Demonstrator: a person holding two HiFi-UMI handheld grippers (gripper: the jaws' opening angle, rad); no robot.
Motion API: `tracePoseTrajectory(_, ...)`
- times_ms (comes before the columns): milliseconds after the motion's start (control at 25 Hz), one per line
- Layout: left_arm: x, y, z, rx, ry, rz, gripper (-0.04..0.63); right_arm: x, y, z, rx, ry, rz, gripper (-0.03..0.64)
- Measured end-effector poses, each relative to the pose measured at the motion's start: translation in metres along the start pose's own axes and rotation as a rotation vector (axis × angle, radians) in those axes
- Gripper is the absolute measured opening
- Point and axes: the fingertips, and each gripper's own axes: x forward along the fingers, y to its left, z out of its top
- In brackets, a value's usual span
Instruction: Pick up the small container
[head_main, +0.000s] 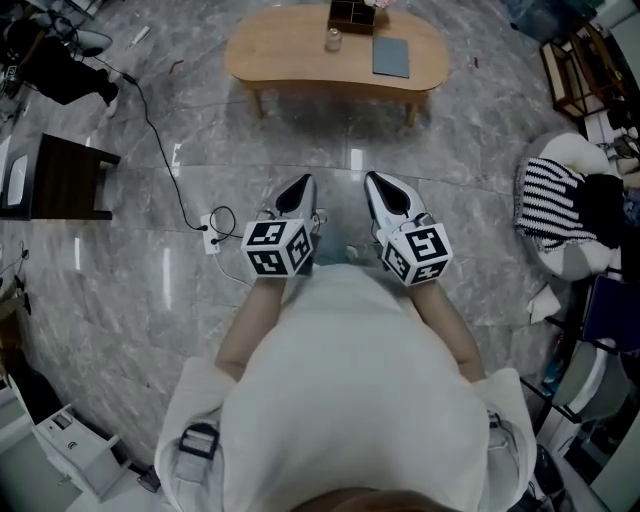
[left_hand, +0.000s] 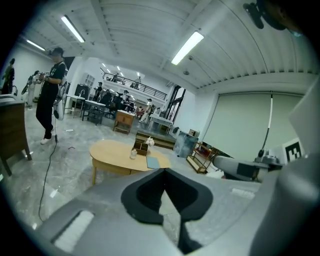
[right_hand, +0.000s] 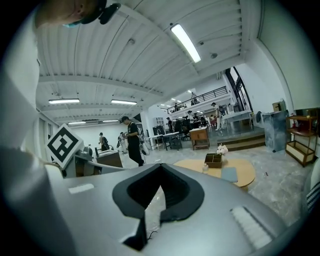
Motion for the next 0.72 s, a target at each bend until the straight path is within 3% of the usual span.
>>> tracePoseTrajectory(360, 0.037, 0.027, 0.017, -0.056, 0.0, 0.003, 0.002, 0.036, -0.027, 0.0, -0.002, 0.02, -0.033, -0.002)
tracePoseTrajectory(720, 0.114, 0.06, 0.058, -0.023, 0.031, -0.018, 0.002, 0.112, -0.071, 0.025, -0.026, 0.031, -0.052, -0.002)
